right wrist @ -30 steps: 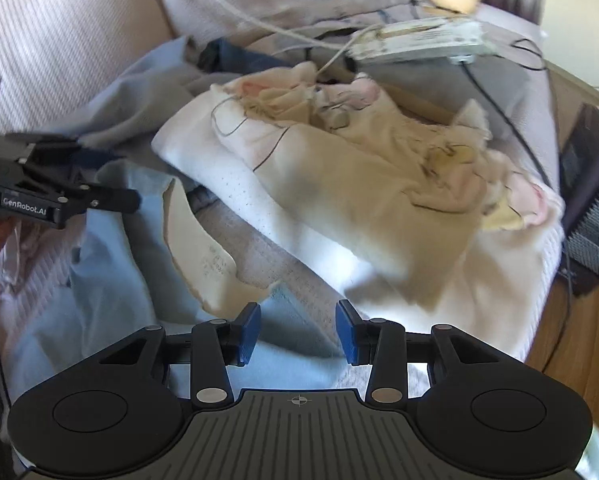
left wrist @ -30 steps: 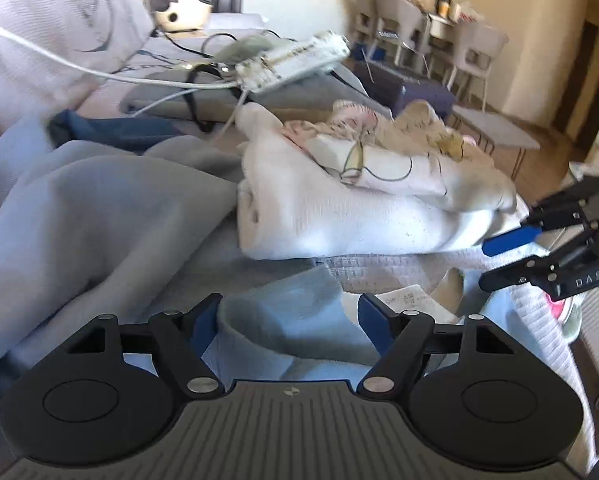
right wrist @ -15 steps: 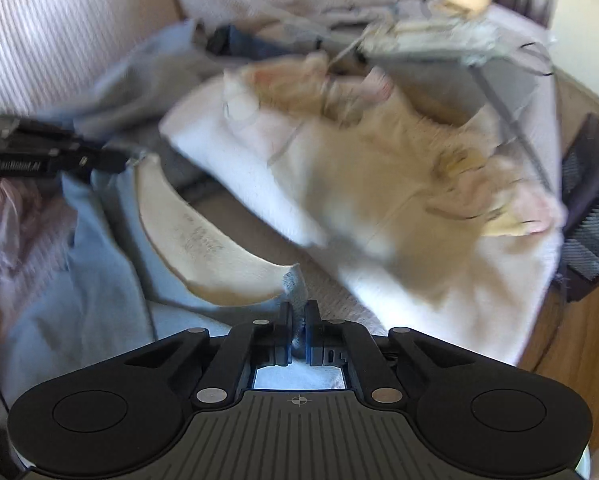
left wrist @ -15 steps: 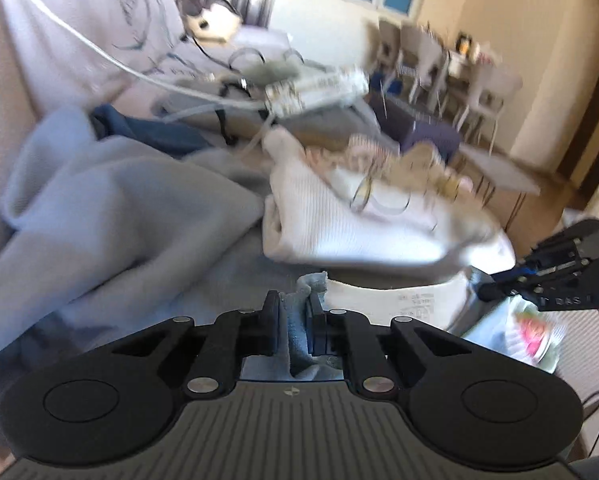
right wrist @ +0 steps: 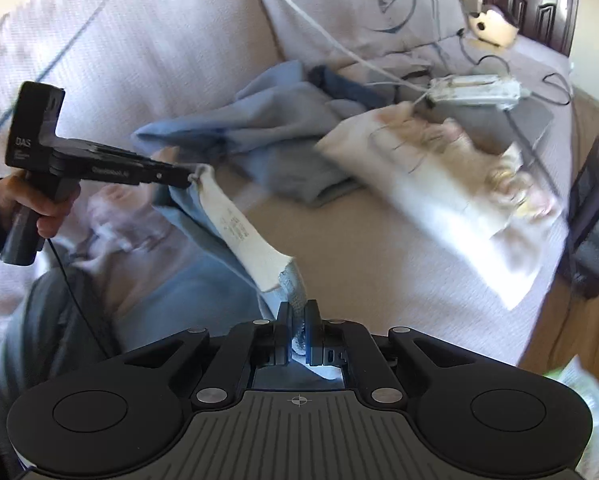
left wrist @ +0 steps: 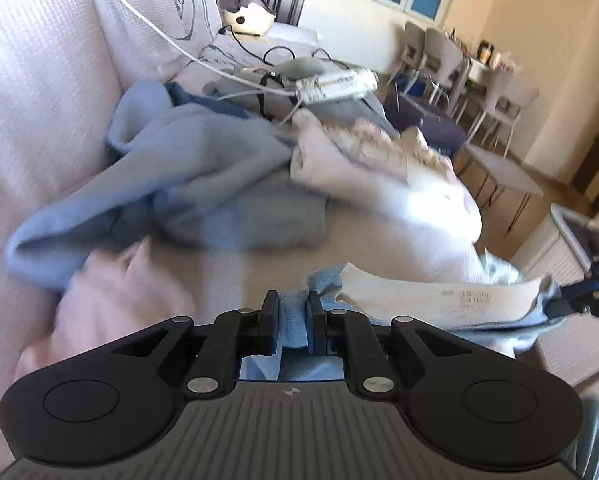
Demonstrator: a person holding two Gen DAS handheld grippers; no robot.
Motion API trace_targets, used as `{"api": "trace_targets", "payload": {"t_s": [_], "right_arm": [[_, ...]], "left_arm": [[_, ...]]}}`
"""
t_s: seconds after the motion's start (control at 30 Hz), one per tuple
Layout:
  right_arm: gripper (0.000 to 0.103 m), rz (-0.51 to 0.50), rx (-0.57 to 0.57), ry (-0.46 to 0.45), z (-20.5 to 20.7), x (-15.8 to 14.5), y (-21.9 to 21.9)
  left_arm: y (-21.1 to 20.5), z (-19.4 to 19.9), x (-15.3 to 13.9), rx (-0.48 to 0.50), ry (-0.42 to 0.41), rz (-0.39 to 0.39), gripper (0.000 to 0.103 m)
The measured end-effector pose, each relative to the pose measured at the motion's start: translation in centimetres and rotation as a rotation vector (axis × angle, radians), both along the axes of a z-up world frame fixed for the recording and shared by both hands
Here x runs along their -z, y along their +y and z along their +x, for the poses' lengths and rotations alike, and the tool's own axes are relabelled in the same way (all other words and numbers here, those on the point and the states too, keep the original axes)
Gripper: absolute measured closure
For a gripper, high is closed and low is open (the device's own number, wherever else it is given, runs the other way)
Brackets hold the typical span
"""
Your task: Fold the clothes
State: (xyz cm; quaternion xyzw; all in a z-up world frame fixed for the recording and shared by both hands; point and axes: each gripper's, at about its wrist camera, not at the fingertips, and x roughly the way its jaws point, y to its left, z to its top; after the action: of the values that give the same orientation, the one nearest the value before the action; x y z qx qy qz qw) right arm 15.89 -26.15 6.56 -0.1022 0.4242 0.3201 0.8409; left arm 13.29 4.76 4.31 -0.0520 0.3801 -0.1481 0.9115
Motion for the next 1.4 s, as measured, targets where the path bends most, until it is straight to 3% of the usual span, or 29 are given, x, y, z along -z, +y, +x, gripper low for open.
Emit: {"api": "trace_targets", "payload": {"t_s": [0.13, 0.2, 0.4, 0.47, 0.5, 0.67, 0.77, 0.83, 0.97, 1.1, 1.23, 1.4], "right_arm": [[0.097, 0.007, -0.017, 0.055, -3.6, 0.5, 0.8], [0.097, -0.011, -0.031, 0.105, -4.9, 1.2, 1.3], [0.097, -0.057, -0.042, 0.251, -5.8, 4.6, 3.3], [0.097, -0.073, -0.05, 0.31, -5.3, 5.8, 4.0], [0.091, -0.081, -0.055, 0.339, -5.1, 6.3, 4.4], [0.089, -0.127, -0.084, 0.451, -4.3, 8.9, 6.0], [0.087, -0.122, -0.079, 0.472, -4.1, 9.0, 5.9], [0.079, -0.1, -0.067, 0.48, -4.1, 8.4, 5.1], [0.073, -0.005, -0.004, 0.491, -4.2, 6.3, 3.0], [0.056, -0.01, 0.153, 0.403, -2.8, 5.8, 0.7], [0.043, 0.024, 0.282, 0.466, -0.7, 8.5, -1.0], [0.042, 0.016, 0.4, 0.558, 0.7, 11.8, -2.3]], "left_arm": [[0.2, -4.7, 0.4, 0.023, 0.005, 0.06, 0.091], [0.7, -6.1, 1.4, 0.022, 0.029, 0.053, 0.091], [1.0, -8.6, 4.7, -0.011, 0.11, 0.094, 0.09], [0.8, -9.2, 5.4, -0.029, 0.134, 0.127, 0.087], [0.8, -9.4, 5.7, -0.038, 0.148, 0.145, 0.083], [0.5, -10.3, 7.1, -0.048, 0.218, 0.208, 0.075], [1.0, -11.0, 6.4, -0.064, 0.23, 0.197, 0.072], [1.7, -11.7, 5.3, -0.078, 0.226, 0.169, 0.065], [2.9, -12.9, 3.3, -0.107, 0.218, 0.113, 0.057], [3.1, -10.1, 4.5, -0.17, 0.175, 0.11, 0.04], [2.0, -7.2, 6.9, -0.17, 0.189, 0.099, 0.036], [1.3, -4.6, 9.6, -0.159, 0.213, 0.071, 0.034]]}}
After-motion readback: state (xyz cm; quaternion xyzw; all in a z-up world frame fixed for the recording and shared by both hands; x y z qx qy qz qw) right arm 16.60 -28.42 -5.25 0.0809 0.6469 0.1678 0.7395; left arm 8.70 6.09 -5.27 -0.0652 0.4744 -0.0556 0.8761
